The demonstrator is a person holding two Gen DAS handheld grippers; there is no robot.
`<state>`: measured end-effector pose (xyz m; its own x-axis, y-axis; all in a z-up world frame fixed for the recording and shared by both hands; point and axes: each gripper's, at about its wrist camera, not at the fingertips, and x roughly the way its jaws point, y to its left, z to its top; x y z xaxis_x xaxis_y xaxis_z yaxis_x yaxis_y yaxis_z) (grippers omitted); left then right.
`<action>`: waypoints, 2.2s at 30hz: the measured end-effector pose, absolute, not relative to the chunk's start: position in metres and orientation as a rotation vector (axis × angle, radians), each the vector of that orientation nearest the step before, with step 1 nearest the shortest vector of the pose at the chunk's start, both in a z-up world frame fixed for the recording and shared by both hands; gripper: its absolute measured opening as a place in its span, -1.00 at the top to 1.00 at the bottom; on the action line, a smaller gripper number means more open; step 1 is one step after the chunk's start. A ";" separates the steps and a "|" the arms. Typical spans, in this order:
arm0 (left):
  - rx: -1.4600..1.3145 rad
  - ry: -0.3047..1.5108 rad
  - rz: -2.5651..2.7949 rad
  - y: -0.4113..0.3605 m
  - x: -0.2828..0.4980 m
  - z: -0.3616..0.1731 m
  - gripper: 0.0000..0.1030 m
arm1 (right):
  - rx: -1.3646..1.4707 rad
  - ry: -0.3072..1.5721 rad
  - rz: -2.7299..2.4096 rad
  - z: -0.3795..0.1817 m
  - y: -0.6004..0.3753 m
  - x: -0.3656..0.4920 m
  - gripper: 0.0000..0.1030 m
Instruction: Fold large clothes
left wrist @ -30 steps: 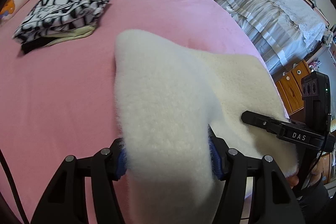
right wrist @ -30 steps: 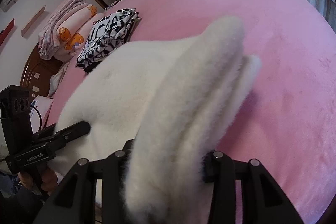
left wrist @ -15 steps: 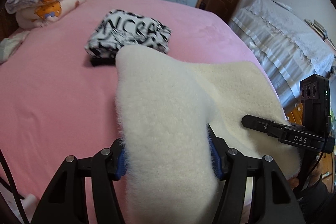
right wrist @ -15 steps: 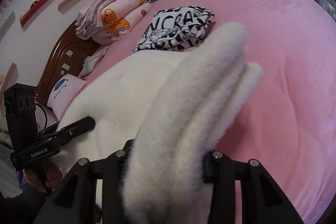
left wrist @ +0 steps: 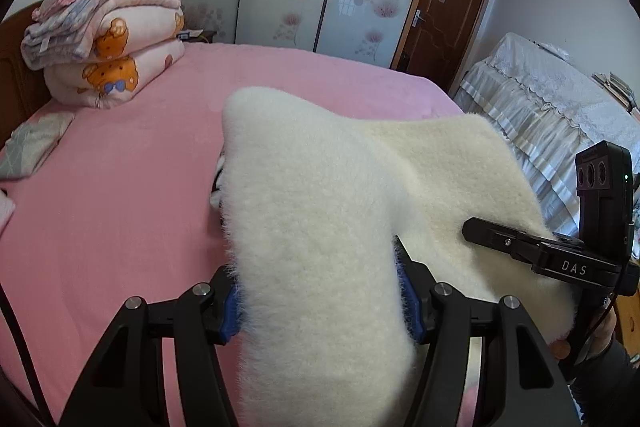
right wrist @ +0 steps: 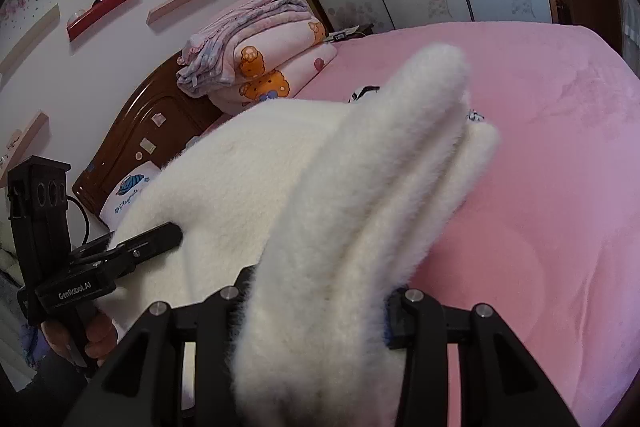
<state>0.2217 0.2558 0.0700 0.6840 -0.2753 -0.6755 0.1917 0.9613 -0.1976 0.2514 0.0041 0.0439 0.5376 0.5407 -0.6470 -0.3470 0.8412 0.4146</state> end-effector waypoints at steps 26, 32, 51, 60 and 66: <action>-0.212 0.904 -0.255 0.297 0.549 -0.113 -0.93 | 0.320 0.935 0.287 -0.146 -0.005 0.537 -0.60; -0.057 0.747 -0.194 0.285 0.506 -0.054 -0.38 | 0.082 0.760 0.202 -0.074 -0.002 0.498 -0.60; 0.031 0.939 -0.015 0.258 0.477 -0.052 0.23 | -0.018 0.947 0.159 -0.068 0.018 0.452 0.70; 0.000 0.881 -0.018 0.243 0.406 0.011 -0.49 | -0.007 0.909 0.126 -0.008 -0.016 0.384 0.68; 0.023 0.847 -0.059 0.215 0.337 0.047 -0.70 | 0.030 0.892 0.110 0.033 -0.048 0.323 0.22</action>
